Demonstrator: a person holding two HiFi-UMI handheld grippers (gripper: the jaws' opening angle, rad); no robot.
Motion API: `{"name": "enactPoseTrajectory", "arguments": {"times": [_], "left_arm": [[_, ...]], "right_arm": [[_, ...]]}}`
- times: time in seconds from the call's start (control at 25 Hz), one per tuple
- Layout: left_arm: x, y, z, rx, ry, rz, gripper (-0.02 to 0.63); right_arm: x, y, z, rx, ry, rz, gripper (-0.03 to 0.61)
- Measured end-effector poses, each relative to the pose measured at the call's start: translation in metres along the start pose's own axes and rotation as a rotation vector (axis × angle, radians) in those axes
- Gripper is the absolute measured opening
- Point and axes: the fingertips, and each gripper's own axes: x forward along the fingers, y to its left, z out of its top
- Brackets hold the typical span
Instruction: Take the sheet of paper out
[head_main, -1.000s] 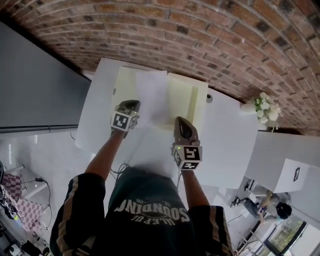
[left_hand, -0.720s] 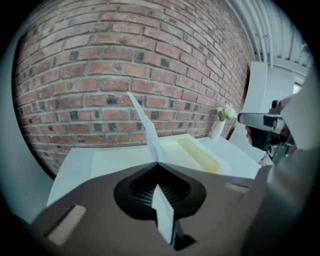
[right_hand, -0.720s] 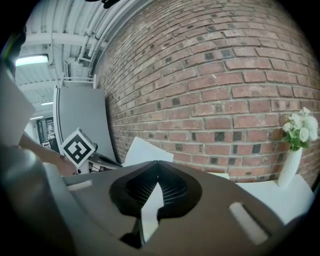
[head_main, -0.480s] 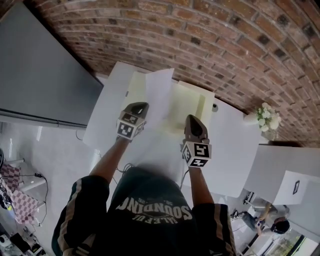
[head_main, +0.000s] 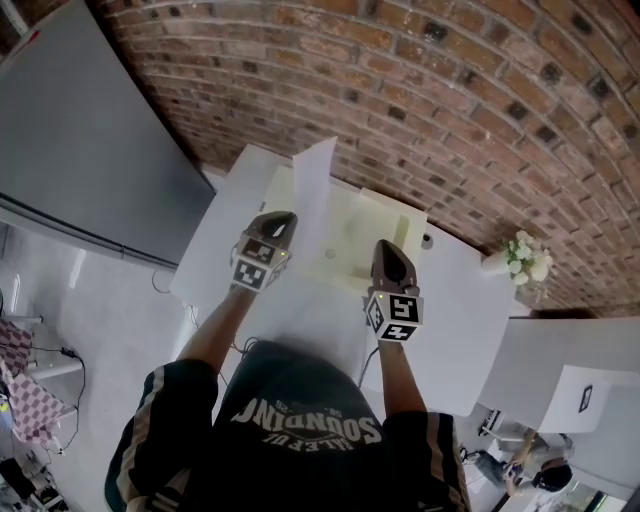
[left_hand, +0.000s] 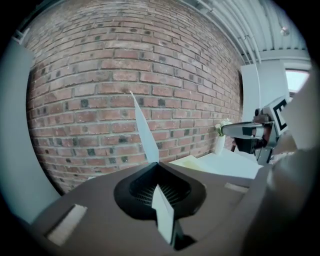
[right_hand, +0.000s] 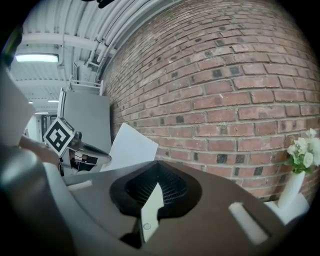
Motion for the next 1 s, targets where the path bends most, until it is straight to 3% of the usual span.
{"name": "enactPoseTrajectory", "arguments": {"times": [0.4, 1.0], "left_arm": [[-0.012, 0.004, 0.023, 0.022, -0.046, 0.021, 0.011], [-0.009, -0.003, 0.029, 0.035, -0.067, -0.004, 0.011]], "right_arm": [[0.001, -0.002, 0.012, -0.024, -0.018, 0.008, -0.002], [0.001, 0.000, 0.011, -0.040, -0.002, 0.008, -0.002]]}}
